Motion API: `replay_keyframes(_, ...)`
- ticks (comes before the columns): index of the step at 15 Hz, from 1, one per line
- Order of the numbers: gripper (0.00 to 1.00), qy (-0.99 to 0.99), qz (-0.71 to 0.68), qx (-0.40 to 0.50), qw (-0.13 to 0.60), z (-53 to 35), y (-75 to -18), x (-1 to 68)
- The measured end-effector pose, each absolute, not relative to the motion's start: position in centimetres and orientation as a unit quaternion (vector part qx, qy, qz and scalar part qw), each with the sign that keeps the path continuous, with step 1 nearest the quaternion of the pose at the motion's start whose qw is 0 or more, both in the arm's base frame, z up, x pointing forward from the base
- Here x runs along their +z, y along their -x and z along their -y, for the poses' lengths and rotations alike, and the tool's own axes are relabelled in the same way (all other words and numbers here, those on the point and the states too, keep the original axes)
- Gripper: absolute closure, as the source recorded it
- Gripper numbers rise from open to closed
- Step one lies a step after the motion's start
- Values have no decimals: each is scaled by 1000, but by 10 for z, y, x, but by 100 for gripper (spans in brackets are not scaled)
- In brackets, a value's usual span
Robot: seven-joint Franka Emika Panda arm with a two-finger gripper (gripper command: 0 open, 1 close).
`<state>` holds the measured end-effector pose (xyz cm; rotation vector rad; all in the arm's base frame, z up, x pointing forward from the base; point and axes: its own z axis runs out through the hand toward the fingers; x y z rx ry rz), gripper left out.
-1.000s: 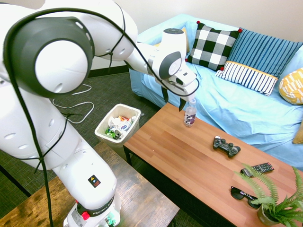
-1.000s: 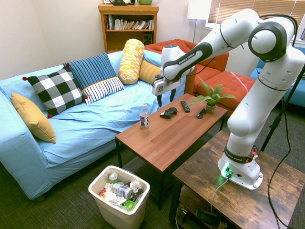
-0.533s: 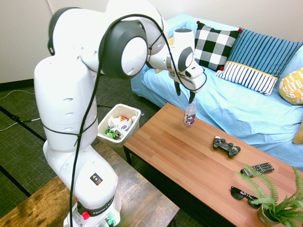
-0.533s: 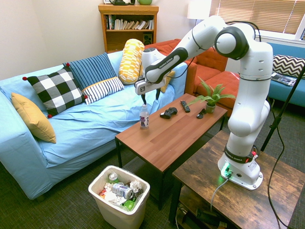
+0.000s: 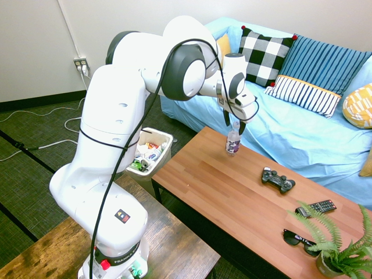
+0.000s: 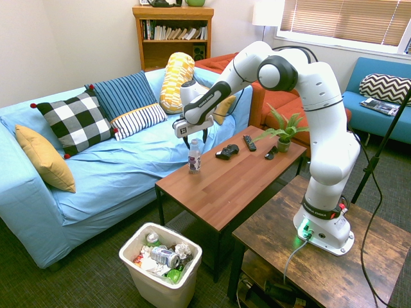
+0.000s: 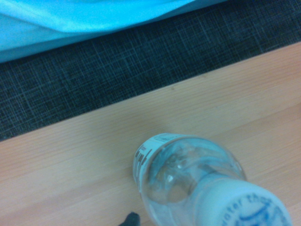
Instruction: Throw the bottle in the trash bin
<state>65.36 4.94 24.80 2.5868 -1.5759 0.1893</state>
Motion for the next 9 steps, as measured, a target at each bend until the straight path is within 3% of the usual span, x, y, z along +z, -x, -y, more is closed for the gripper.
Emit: replay_keyframes(9,100,-842,533,69,38,-43,-664,253)
